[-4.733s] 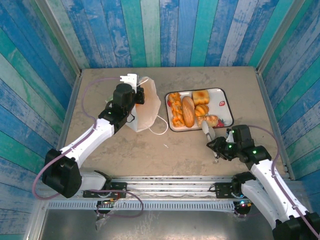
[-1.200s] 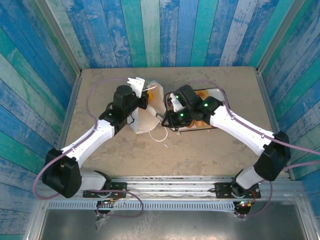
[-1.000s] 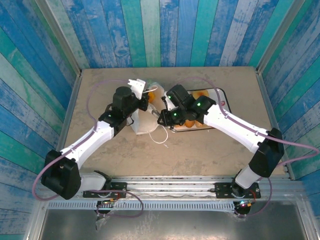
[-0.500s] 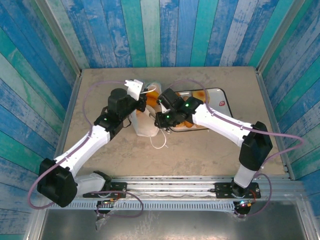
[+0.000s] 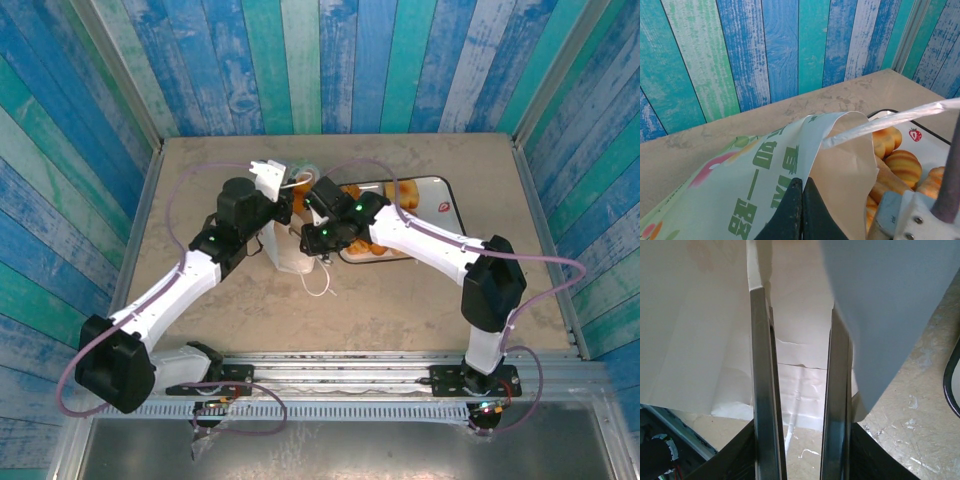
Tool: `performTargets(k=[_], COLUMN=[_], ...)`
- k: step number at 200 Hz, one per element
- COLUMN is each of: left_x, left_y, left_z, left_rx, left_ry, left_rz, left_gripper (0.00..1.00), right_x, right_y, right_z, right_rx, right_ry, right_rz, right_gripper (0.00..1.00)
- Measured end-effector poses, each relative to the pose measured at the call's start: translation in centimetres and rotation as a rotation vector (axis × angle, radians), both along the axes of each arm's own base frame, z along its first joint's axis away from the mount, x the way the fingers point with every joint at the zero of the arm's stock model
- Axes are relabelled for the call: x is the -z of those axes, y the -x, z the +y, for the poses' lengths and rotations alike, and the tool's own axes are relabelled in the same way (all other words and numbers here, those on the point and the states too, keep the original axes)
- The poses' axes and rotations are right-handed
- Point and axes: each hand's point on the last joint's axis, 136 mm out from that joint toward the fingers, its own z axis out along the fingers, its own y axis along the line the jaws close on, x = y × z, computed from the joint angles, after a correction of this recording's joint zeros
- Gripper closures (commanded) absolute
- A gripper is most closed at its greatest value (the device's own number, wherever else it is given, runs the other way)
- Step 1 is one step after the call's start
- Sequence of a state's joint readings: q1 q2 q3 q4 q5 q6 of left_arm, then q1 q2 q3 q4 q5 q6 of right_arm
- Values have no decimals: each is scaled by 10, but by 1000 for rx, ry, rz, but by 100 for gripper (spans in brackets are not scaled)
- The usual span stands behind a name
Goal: Take the fake bread out of the paper bag
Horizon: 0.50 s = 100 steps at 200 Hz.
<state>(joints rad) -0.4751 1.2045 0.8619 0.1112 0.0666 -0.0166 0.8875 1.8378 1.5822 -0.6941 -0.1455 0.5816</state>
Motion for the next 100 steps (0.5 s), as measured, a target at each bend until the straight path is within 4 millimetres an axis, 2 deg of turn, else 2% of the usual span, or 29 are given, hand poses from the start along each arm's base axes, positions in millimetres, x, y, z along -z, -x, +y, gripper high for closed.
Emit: performTargets(k=[53, 100], left_x=[4, 1], left_y=[-2, -2], left_z=[-1, -1], left_rx=[-1, -2], left_ry=[-3, 3], left_rz=[10, -3], left_gripper=[100, 100], right_x=[-3, -25], right_y=[-2, 0], right_z=[-5, -15], right_rx=[16, 33], right_ry=[21, 16], right_rz=[-24, -70], right_gripper=[60, 60])
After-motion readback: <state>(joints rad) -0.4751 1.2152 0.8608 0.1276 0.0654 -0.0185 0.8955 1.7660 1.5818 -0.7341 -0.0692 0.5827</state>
